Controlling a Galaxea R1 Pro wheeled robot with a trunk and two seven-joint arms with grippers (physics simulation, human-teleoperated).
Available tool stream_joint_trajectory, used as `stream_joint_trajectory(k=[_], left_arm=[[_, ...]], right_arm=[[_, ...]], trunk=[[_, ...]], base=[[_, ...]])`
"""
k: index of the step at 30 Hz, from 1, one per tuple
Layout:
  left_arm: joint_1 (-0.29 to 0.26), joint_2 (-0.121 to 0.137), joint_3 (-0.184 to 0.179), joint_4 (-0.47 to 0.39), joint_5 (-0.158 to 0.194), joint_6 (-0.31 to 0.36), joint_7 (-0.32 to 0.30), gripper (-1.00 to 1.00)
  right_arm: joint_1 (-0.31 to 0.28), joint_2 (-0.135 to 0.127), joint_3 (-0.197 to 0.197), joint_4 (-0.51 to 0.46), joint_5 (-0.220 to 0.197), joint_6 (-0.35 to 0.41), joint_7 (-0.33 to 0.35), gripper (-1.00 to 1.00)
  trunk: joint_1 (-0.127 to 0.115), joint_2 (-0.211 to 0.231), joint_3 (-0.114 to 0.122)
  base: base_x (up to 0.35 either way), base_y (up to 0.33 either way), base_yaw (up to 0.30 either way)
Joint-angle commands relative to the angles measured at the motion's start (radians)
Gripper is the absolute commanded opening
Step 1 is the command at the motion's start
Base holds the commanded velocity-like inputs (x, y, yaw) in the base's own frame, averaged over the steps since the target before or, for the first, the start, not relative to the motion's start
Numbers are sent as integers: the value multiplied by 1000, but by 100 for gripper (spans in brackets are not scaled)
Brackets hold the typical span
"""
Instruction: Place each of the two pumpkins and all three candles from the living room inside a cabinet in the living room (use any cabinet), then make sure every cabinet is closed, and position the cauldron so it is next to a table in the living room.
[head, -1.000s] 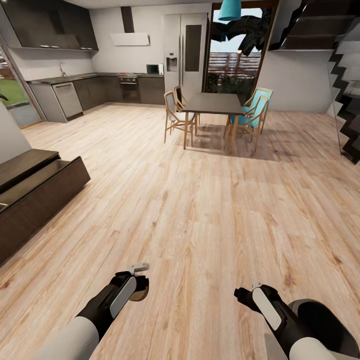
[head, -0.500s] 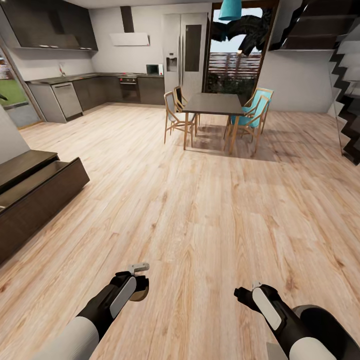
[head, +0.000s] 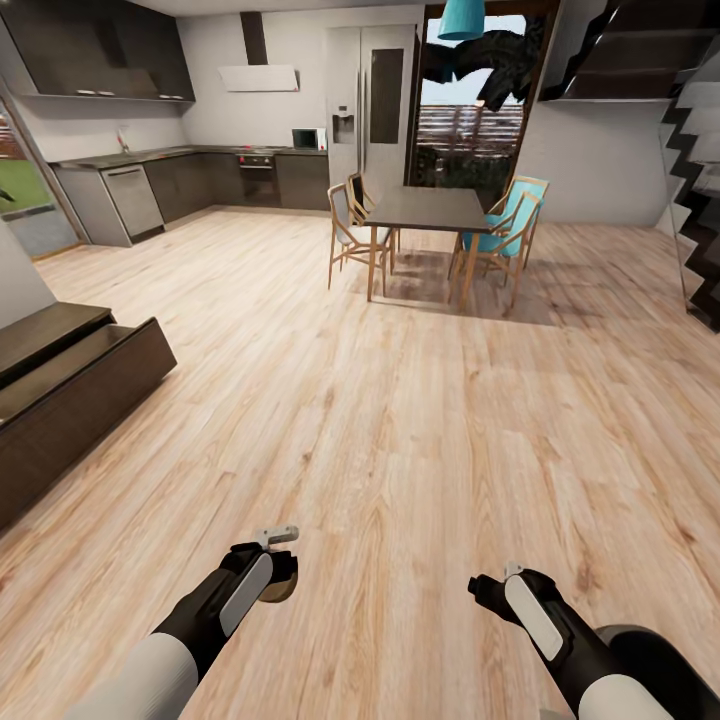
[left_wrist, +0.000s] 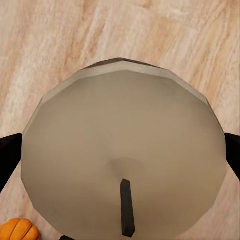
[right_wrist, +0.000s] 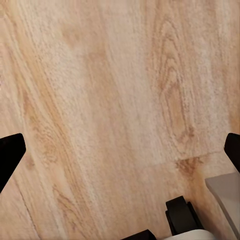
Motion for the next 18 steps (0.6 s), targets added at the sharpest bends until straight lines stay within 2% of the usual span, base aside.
stream_joint_trajectory(k=[1, 18], left_arm=[[-1, 1, -4, -2, 10, 1, 10, -100], [-1, 1, -5, -2, 9, 1, 10, -100]], right_arm=[[0, -1, 6, -2, -10, 1, -10, 100], [-1, -1, 5, -2, -10, 1, -10, 100]], trunk=[[0, 0, -1], [0, 0, -1]], base=[[90, 0, 0], [114, 0, 0]])
